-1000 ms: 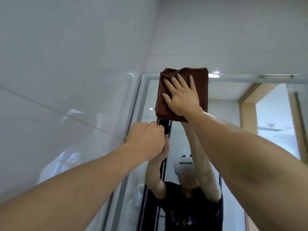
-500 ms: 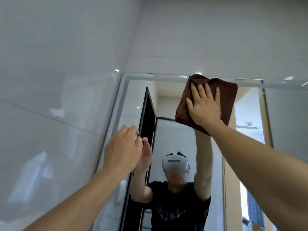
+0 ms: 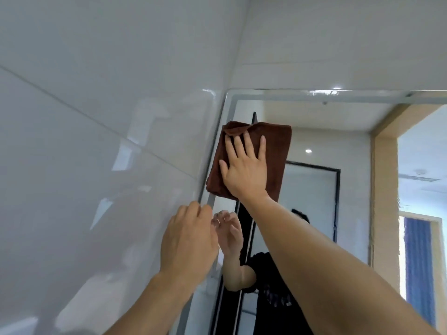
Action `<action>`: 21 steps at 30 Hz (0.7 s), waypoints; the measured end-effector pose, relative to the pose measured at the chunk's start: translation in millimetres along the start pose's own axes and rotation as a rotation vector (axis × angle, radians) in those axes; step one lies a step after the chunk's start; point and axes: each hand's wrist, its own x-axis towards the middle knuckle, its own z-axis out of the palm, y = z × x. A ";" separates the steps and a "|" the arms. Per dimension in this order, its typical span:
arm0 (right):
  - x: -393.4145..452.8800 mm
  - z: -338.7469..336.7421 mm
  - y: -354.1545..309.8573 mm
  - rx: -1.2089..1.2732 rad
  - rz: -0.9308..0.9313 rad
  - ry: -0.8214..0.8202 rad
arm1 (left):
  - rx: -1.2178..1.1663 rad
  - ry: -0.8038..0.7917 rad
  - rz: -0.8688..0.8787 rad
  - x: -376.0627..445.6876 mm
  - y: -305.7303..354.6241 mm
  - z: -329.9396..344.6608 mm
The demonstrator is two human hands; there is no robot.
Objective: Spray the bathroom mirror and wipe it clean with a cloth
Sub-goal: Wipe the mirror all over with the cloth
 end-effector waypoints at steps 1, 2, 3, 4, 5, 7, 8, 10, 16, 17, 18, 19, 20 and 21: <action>-3.3 1.5 -6.1 0.005 -0.024 -0.010 | 0.011 -0.012 -0.015 -2.1 -3.1 0.4; -8.1 3.1 -11.7 0.011 -0.053 -0.019 | 0.020 -0.023 -0.029 -4.0 -5.3 0.8; -13.6 4.9 -16.7 0.018 -0.083 -0.024 | 0.029 -0.032 -0.040 -5.8 -6.8 0.9; -19.7 6.1 -20.7 0.024 -0.109 -0.032 | 0.035 -0.041 -0.046 -7.3 -7.3 1.2; -25.7 6.2 -22.8 0.029 -0.126 -0.041 | 0.040 -0.050 -0.046 -8.8 -6.9 1.8; -36.8 4.2 -20.2 0.037 -0.146 -0.053 | 0.054 -0.055 -0.043 -11.9 -1.9 3.4; -42.4 2.4 -14.2 0.035 -0.148 -0.054 | 0.053 -0.056 -0.042 -12.8 3.7 4.5; -52.8 -3.6 5.2 0.032 -0.131 -0.047 | 0.020 -0.056 -0.051 -14.0 20.1 7.4; -89.4 -35.6 105.1 -0.018 -0.035 -0.028 | -0.137 -0.035 -0.028 -19.8 87.4 24.4; -95.8 -42.3 125.6 -0.044 -0.017 -0.029 | -0.157 -0.034 -0.021 -21.3 98.1 26.7; -103.0 -49.0 146.1 -0.072 0.004 -0.030 | -0.173 -0.032 -0.015 -23.1 108.5 28.0; -110.6 -55.5 166.3 -0.099 0.032 -0.028 | -0.188 -0.035 -0.011 -24.9 117.6 28.8; -119.3 -61.4 184.6 -0.120 0.067 -0.021 | -0.203 -0.042 -0.007 -26.5 125.2 29.6; -128.1 -66.6 200.2 -0.135 0.100 -0.012 | -0.216 -0.046 -0.006 -28.0 131.1 29.8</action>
